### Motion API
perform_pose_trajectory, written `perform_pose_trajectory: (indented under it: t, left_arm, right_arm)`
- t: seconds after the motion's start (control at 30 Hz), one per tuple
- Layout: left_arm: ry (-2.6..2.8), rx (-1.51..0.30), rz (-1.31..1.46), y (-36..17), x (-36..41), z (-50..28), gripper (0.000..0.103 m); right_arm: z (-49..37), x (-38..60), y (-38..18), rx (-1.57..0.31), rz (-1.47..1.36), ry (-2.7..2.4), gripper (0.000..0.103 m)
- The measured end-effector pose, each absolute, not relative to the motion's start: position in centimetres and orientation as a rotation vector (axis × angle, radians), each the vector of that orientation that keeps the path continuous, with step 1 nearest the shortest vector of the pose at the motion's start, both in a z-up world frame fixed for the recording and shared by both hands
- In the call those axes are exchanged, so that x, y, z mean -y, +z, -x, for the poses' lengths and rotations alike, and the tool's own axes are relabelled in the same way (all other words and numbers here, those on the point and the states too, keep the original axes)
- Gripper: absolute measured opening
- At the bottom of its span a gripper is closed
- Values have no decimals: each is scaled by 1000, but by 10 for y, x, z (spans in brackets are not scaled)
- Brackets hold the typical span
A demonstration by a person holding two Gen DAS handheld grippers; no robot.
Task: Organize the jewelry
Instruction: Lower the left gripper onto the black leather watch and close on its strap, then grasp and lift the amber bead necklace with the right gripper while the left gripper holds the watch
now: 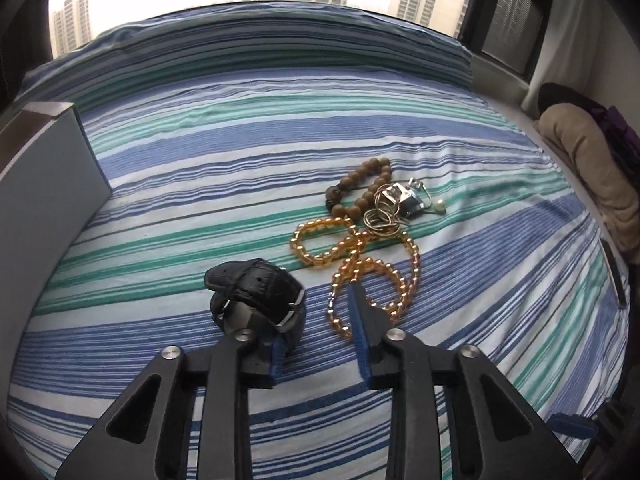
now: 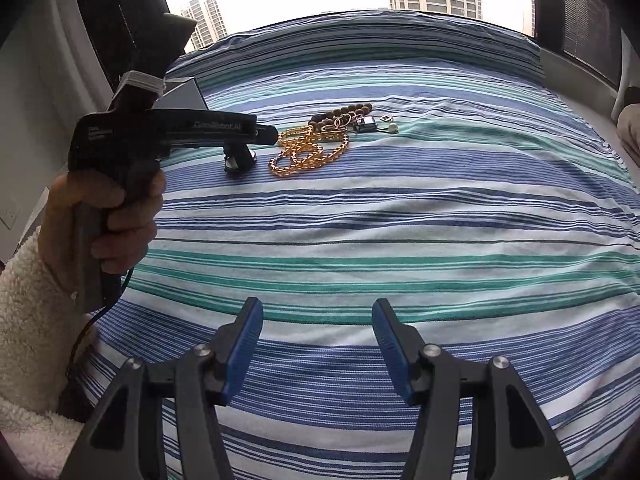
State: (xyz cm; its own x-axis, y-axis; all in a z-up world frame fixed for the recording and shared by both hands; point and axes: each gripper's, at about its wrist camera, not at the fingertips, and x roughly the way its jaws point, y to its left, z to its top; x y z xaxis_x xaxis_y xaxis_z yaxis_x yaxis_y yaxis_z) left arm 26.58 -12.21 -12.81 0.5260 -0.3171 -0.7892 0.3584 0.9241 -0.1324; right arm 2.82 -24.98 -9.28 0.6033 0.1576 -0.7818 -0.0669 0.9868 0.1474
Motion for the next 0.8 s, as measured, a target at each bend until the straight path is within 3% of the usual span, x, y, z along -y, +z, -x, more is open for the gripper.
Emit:
perform_pose_trajectory:
  t: [0.47,0.8]
  left_arm:
    - [-278,-963,-106,-102,44,-184,2]
    - [-206,-1003,18,-106,-7,-136,3]
  right_arm:
    - [-52,257,-82,-938,-136,153,58]
    - [-167,251,-80,-919,-196,144,58]
